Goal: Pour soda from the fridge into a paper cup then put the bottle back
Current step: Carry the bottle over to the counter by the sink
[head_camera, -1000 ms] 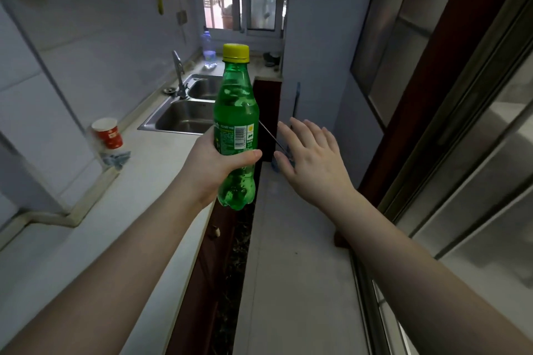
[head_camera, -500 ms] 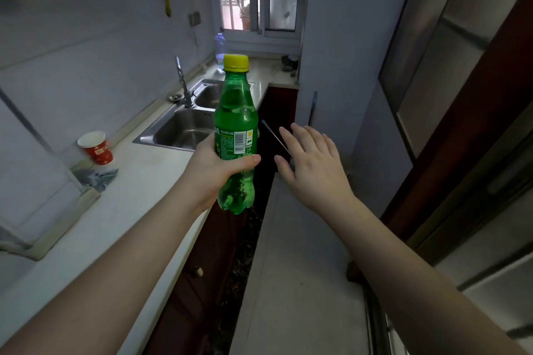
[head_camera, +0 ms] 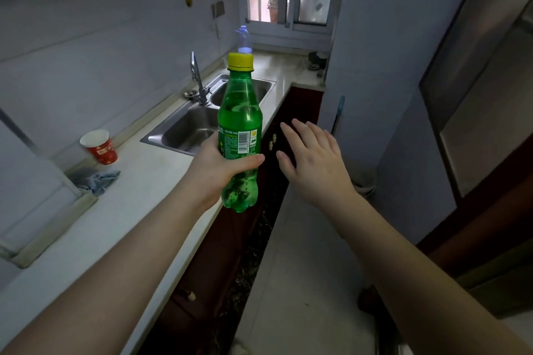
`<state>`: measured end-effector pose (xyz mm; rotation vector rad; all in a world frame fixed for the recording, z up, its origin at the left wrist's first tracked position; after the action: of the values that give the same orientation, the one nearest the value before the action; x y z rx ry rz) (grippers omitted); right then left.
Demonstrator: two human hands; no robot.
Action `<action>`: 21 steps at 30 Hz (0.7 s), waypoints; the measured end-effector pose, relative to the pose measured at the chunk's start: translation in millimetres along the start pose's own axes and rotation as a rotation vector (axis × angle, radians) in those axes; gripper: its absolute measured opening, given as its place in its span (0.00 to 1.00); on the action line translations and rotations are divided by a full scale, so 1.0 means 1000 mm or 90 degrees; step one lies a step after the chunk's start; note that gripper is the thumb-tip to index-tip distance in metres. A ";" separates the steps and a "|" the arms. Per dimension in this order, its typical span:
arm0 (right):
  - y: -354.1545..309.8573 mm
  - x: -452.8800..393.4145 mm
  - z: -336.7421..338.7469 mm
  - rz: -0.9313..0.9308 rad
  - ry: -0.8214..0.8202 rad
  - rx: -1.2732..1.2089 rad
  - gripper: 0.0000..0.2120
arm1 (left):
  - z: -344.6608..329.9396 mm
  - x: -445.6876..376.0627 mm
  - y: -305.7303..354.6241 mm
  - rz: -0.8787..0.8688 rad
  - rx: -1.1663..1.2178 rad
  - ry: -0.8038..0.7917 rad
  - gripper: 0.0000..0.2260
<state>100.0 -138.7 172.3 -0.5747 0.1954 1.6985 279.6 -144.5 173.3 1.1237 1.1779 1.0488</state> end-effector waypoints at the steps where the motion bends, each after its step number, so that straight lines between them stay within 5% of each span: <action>1: -0.003 -0.011 -0.007 0.009 -0.004 -0.004 0.28 | 0.006 -0.008 -0.003 0.002 0.001 0.007 0.24; 21: -0.140 -0.204 -0.146 0.233 -0.073 -0.084 0.27 | 0.199 -0.125 -0.037 0.033 -0.025 0.248 0.20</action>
<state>294.5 -349.9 169.4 -0.5599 0.1102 2.1051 466.2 -291.7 162.2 0.9465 1.4305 1.3669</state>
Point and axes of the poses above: each hand's wrist, its own x-axis away from the middle knuckle, its own z-axis out of the back of the hand, y = z × x, the point moved 4 cm from there along -x, towards the middle knuckle, and after that the axes turned 4 degrees about -z, right-handed, at the moved point
